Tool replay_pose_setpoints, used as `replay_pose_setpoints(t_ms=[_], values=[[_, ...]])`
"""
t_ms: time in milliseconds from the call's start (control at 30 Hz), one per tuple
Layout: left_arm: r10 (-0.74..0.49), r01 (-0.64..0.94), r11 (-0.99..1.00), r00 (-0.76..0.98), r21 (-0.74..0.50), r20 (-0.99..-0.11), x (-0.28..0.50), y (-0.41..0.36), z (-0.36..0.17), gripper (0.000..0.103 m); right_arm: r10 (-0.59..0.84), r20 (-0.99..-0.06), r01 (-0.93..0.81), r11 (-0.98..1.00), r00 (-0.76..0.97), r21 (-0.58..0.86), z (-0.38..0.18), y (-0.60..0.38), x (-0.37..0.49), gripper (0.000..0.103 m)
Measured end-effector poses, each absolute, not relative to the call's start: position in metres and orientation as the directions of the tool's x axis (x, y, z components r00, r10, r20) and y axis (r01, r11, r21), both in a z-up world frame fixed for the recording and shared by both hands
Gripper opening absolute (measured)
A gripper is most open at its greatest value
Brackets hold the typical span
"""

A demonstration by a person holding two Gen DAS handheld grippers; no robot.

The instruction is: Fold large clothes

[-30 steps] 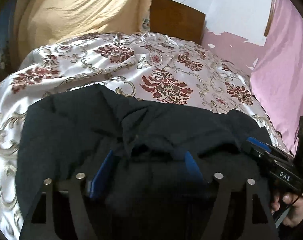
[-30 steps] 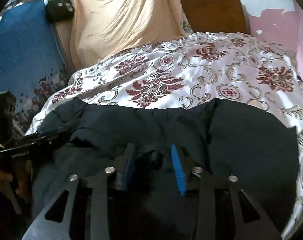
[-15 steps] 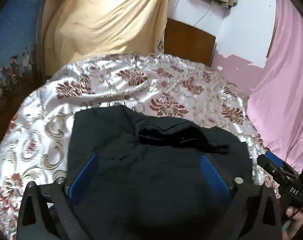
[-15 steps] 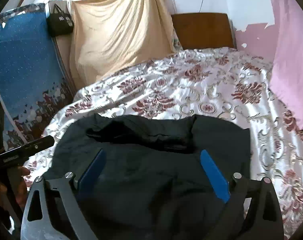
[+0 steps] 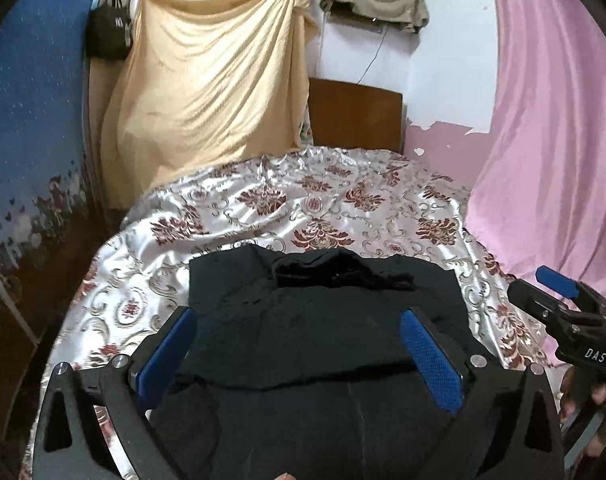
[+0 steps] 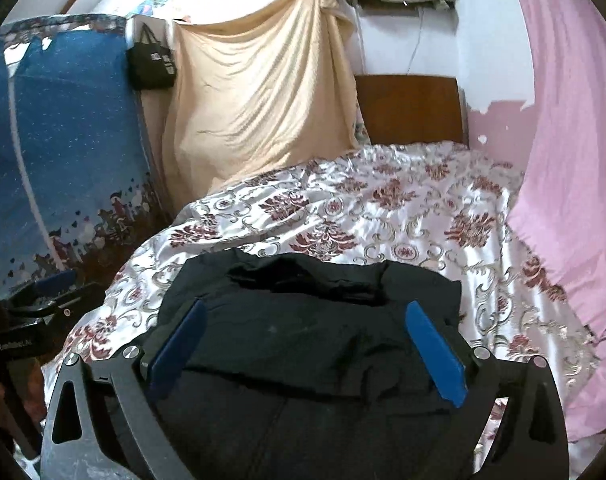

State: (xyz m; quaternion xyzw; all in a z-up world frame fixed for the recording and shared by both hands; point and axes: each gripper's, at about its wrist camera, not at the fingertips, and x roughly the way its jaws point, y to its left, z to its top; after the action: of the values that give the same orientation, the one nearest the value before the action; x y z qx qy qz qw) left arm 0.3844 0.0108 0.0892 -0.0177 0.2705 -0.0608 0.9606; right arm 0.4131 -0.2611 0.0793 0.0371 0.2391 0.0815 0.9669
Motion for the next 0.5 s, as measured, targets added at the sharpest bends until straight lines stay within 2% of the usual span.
replay_pose_setpoints(t_ms=[500], values=[[-0.083,0.069,0.997,0.870,-0.046,-0.486,0.281,0.032,0.109,0.103,0.132,-0.449,-0.121,0.991,0.884,0.053,0.110,-0.250,0.303,0.099]])
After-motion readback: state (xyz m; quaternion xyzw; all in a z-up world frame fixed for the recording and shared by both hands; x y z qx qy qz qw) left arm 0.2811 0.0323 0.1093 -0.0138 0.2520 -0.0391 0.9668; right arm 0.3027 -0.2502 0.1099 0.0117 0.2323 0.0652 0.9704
